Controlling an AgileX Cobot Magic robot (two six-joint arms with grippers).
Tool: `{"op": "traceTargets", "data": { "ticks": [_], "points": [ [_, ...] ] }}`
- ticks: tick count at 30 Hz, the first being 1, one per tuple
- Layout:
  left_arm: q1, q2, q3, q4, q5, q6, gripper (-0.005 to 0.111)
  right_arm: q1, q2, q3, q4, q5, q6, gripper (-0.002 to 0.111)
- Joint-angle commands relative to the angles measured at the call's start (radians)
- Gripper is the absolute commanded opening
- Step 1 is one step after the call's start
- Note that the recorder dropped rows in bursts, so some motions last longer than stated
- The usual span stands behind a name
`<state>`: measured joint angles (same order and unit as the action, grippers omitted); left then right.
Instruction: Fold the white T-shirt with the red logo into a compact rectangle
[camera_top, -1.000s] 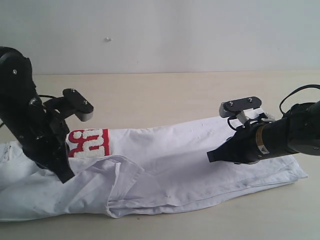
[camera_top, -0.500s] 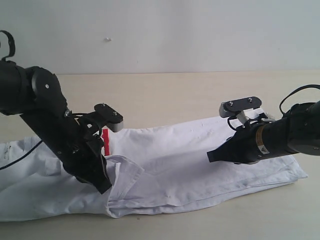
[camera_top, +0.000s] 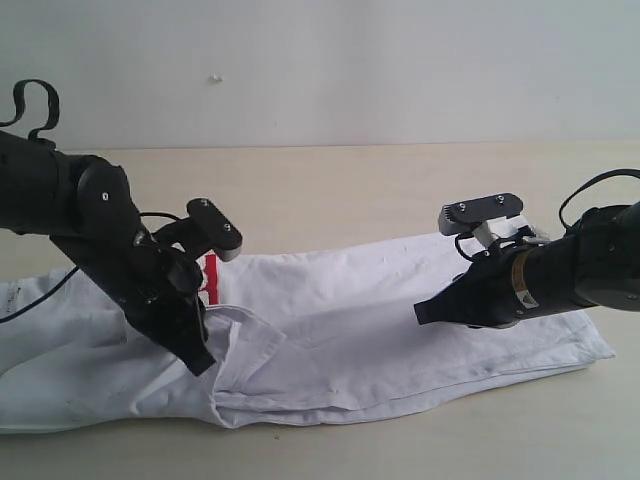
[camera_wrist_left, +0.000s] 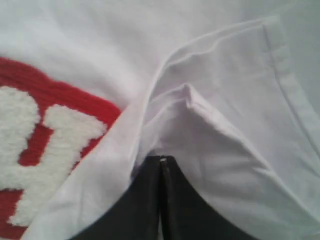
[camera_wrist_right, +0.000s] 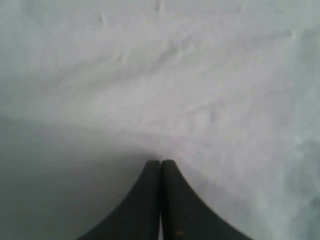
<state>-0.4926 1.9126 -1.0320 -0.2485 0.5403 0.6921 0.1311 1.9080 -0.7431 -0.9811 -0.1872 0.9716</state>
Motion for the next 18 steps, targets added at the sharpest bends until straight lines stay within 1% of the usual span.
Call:
{"op": "traceTargets", "data": {
  "ticks": [1,8,10,11,12,13,14,16,18],
  "points": [
    [0.007,-0.003,-0.002,0.066,-0.036,-0.021,0.000,-0.003,-0.010,0.005,-0.006,0.003,-0.001,0.000],
    [0.011,-0.003,-0.002,0.169,-0.112,-0.048,0.000,-0.003,-0.010,0.005,-0.006,0.005,-0.001,0.000],
    [0.032,-0.003,-0.002,0.197,-0.154,-0.053,0.000,-0.003,-0.010,0.005,-0.006,0.005,-0.001,0.000],
    [0.057,-0.003,-0.002,0.197,-0.200,-0.083,0.000,-0.003,-0.010,0.005,-0.006,0.005,-0.001,0.000],
    [0.068,-0.003,-0.002,0.197,-0.217,-0.106,0.000,-0.003,-0.010,0.005,-0.006,0.005,-0.001,0.000],
    [0.092,-0.003,-0.002,0.197,-0.232,-0.135,0.000,-0.003,-0.010,0.005,-0.006,0.005,-0.001,0.000],
    [0.101,-0.003,-0.002,0.197,-0.227,-0.137,0.000,-0.003,-0.010,0.005,-0.006,0.005,-0.001,0.000],
    [0.127,-0.008,-0.002,0.197,-0.195,-0.151,0.004,-0.003,-0.010,0.005,-0.006,0.002,-0.001,0.000],
    [0.155,-0.041,-0.002,0.195,-0.142,-0.153,0.015,-0.003,-0.014,0.005,-0.006,-0.026,-0.001,0.000]
  ]
}}
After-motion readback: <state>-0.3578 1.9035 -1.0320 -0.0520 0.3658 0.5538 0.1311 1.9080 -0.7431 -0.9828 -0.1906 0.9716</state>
